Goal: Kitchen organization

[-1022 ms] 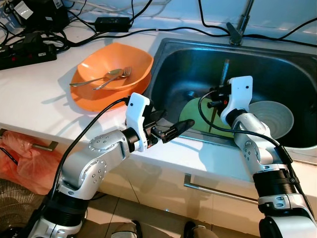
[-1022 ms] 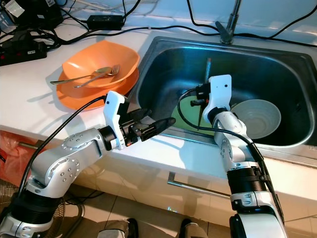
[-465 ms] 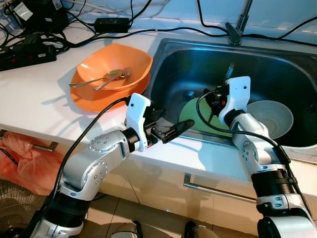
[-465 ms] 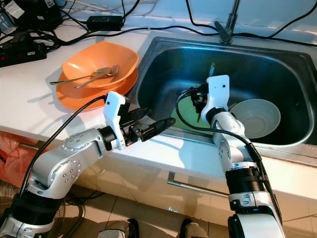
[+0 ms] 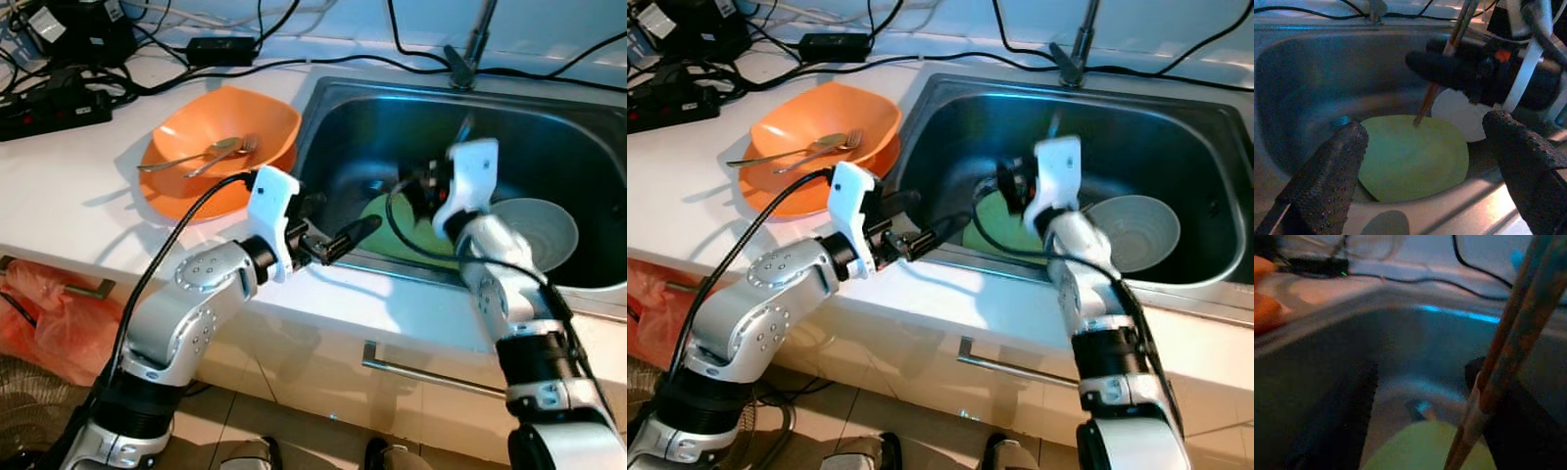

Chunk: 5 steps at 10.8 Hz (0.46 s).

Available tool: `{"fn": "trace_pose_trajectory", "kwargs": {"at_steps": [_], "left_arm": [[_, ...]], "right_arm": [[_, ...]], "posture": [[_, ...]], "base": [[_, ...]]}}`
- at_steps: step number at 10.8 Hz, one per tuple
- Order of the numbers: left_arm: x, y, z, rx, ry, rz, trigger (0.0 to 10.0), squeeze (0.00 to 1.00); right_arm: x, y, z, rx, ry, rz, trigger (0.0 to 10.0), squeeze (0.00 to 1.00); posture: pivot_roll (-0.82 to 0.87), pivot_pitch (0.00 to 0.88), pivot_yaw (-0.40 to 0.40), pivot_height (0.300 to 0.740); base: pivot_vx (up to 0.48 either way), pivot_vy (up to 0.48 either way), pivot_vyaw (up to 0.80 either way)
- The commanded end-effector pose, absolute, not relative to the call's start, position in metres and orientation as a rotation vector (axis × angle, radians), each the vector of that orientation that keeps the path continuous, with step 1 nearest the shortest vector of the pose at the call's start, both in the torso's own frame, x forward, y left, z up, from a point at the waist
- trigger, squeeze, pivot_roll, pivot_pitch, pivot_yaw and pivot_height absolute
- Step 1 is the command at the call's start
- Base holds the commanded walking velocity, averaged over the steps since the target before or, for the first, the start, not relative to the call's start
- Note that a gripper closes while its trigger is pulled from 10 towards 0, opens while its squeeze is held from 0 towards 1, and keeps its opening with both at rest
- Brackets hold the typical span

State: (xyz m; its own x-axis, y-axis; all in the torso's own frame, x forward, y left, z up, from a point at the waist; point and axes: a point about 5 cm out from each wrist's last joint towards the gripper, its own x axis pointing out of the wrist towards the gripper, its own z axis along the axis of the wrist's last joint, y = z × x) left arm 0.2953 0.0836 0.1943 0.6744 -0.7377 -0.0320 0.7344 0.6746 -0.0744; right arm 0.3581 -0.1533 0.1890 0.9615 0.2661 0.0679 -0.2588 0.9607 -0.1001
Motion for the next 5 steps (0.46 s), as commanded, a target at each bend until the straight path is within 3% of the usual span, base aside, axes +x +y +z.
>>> {"fn": "trace_pose_trajectory", "kwargs": {"at_steps": [1,2,3,5], "left_arm": [[0.295,0.086,0.191,-0.043,0.061,-0.822,10.0,1.00],[0.295,0.085,0.191,-0.039,0.061,-0.823,10.0,1.00],[0.295,0.085,0.191,-0.039,0.061,-0.823,10.0,1.00],[0.295,0.084,0.190,-0.037,0.063,-0.822,10.0,1.00]], "right_arm": [[0.356,-0.145,0.188,-0.149,-0.080,0.329,10.0,1.00],[0.355,-0.145,0.186,-0.115,-0.076,0.348,10.0,1.00],[0.346,-0.130,0.184,-0.154,-0.073,0.506,10.0,1.00],[0.353,-0.139,0.177,-0.149,-0.043,0.359,10.0,1.00]], "posture": [[0.08,0.126,0.073,0.740],[0.08,0.126,0.072,0.740],[0.08,0.127,0.077,0.740],[0.08,0.127,0.075,0.740]], "base": [[0.000,0.000,0.00],[0.000,0.000,0.00],[0.000,0.000,0.00],[0.000,0.000,0.00]]}}
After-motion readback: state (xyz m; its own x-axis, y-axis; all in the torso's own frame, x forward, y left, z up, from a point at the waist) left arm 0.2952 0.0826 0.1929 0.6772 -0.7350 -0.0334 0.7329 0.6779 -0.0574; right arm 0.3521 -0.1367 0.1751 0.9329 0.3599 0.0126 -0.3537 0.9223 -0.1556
